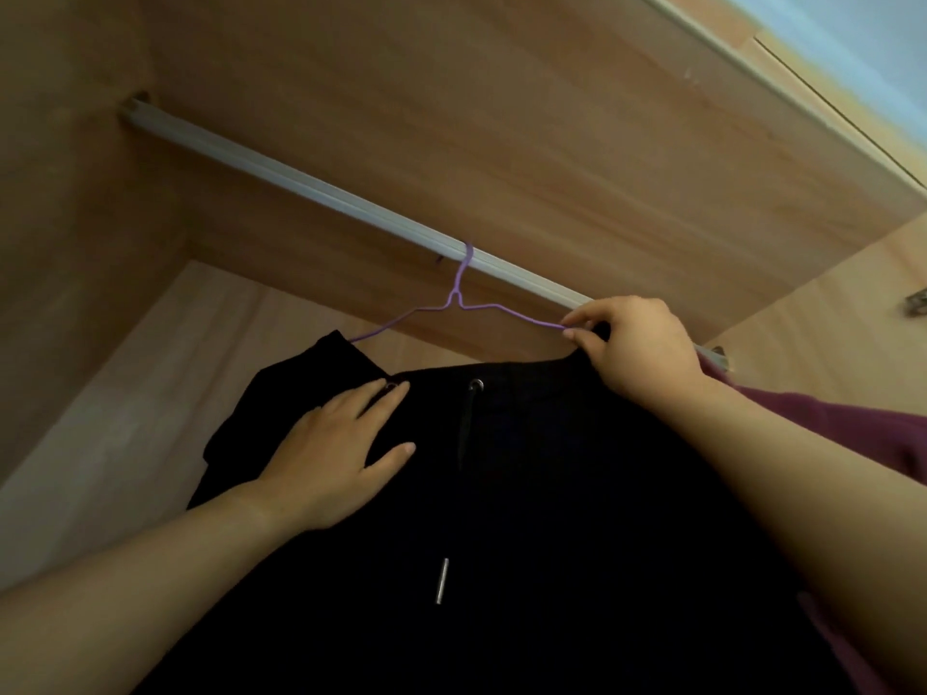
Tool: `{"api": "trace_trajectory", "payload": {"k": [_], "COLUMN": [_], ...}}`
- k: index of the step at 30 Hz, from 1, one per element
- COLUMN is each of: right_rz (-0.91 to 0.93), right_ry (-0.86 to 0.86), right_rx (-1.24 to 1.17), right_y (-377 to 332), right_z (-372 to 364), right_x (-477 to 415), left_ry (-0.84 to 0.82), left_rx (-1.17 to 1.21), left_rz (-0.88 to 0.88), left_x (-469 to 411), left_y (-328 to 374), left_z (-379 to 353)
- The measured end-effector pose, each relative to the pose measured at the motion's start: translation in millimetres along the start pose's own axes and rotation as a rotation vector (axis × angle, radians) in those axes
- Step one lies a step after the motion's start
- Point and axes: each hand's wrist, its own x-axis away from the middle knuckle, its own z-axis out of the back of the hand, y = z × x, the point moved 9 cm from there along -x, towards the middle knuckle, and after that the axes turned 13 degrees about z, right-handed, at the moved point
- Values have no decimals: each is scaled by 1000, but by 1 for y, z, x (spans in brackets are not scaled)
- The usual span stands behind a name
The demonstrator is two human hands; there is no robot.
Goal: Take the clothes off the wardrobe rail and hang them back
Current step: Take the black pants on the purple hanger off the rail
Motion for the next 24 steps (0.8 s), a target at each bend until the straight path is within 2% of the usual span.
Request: {"api": "trace_trajectory", "payload": {"k": [9,14,24], "right_rz": [-100,-97,-247], "right_ry": [85,64,135], "right_rx": [-149,-213,-102], "right_y": [16,19,50], "right_z": [-7,-14,3], "right_x": [1,6,-4], "left_ry": [32,27,11], "left_rx": [32,13,3], "left_rz": [55,67,27], "left_x": [9,14,8], "left_y": [-13,-13,-10], "left_z": [-5,-5,13]}}
